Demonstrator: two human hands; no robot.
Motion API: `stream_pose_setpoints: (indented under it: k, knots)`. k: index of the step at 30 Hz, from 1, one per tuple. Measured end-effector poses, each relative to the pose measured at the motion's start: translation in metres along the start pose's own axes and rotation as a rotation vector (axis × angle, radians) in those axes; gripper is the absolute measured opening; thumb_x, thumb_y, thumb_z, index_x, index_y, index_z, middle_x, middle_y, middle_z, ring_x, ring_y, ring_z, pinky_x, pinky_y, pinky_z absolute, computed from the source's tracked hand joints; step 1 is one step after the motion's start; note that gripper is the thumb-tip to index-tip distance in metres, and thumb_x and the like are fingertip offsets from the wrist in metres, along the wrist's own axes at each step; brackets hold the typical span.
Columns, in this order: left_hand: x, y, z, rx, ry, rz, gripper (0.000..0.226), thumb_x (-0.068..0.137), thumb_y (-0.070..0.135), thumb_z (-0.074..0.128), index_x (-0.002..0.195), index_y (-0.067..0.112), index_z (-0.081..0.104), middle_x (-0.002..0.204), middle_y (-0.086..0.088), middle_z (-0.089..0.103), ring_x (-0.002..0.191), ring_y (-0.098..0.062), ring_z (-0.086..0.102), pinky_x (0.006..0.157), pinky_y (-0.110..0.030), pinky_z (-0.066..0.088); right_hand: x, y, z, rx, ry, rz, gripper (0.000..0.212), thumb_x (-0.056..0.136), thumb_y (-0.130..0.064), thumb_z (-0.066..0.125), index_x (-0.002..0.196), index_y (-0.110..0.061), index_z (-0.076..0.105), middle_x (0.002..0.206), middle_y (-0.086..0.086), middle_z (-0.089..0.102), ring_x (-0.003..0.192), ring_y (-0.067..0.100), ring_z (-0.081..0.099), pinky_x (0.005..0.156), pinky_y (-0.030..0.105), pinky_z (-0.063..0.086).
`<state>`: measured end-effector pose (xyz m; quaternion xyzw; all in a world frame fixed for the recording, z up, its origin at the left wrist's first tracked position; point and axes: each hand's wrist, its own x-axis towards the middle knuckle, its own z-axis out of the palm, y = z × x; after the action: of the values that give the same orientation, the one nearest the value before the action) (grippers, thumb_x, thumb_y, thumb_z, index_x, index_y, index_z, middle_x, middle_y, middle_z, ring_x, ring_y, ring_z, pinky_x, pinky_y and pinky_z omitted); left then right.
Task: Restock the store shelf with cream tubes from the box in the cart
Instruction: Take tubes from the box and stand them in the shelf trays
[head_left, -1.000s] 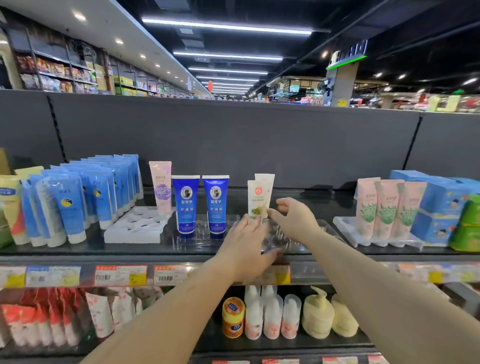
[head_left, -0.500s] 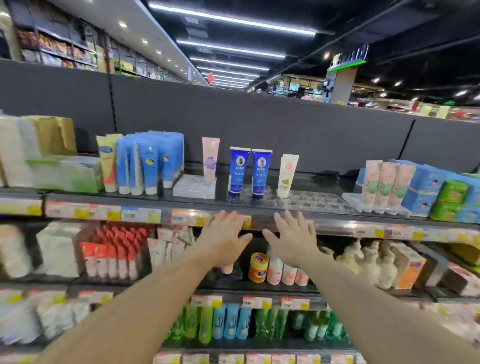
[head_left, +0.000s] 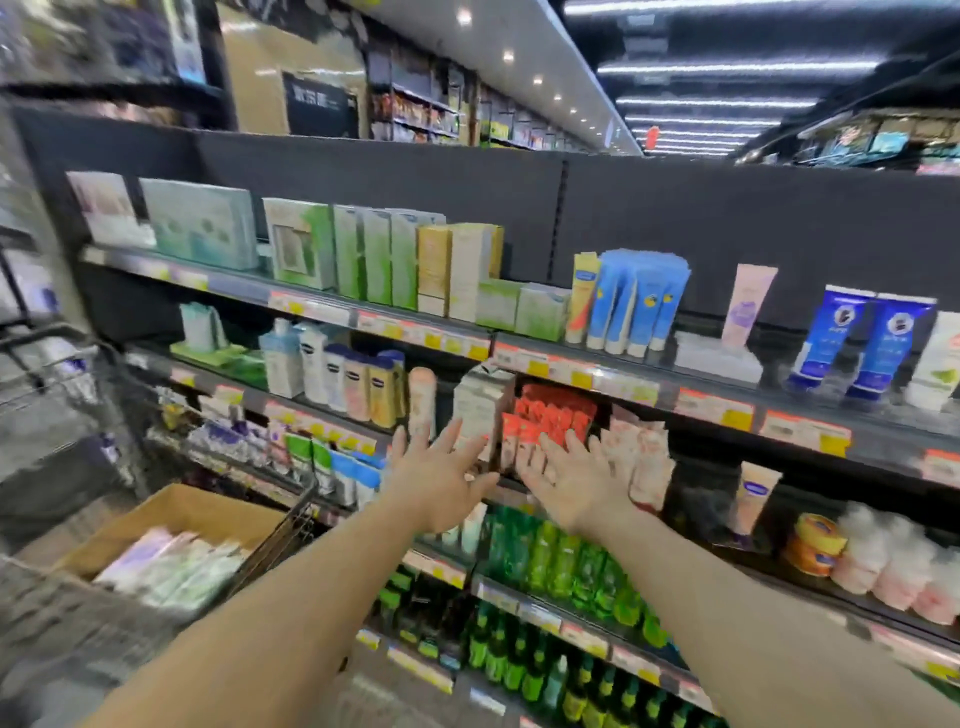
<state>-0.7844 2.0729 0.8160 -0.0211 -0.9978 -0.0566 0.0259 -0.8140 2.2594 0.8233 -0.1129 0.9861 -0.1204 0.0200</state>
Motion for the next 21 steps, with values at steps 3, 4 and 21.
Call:
stream_pose_setpoints:
  k: [3,4,21]
  knots:
    - [-0.01,-0.09,-0.007,0.002,-0.016,-0.07,0.066,0.093,0.071,0.019,0.153,0.046,0.006,0.164,0.005,-0.007,0.15,-0.033,-0.01,0.118,-0.057,-0.005,0.033,-0.082,0.031,0.047,-0.058,-0.071,0.068,0.095,-0.065,0.029,0.154,-0.036,0.012,0.164,0.002,0.0,0.15,0.029,-0.007,0.121,0.05,0.002]
    - [-0.011,-0.124,-0.006,0.008,-0.019,-0.093,0.066,0.093,0.072,0.019,0.153,0.046,0.006,0.164,0.005,-0.006,0.15,-0.033,-0.01,0.118,-0.058,-0.004,0.046,-0.11,0.044,0.06,-0.078,-0.099,0.068,0.095,-0.065,0.029,0.154,-0.035,0.012,0.164,0.002,0.0,0.15,0.029,-0.007,0.121,0.049,0.003]
    - [0.027,-0.496,0.05,0.109,-0.156,-0.349,0.078,0.088,0.075,0.03,0.153,0.044,-0.002,0.165,0.001,-0.005,0.15,-0.035,-0.004,0.118,-0.059,0.001,0.215,-0.401,0.24,0.144,-0.345,-0.164,0.07,0.096,-0.061,0.036,0.155,-0.03,0.014,0.163,0.001,0.012,0.15,0.025,0.006,0.119,0.048,0.018]
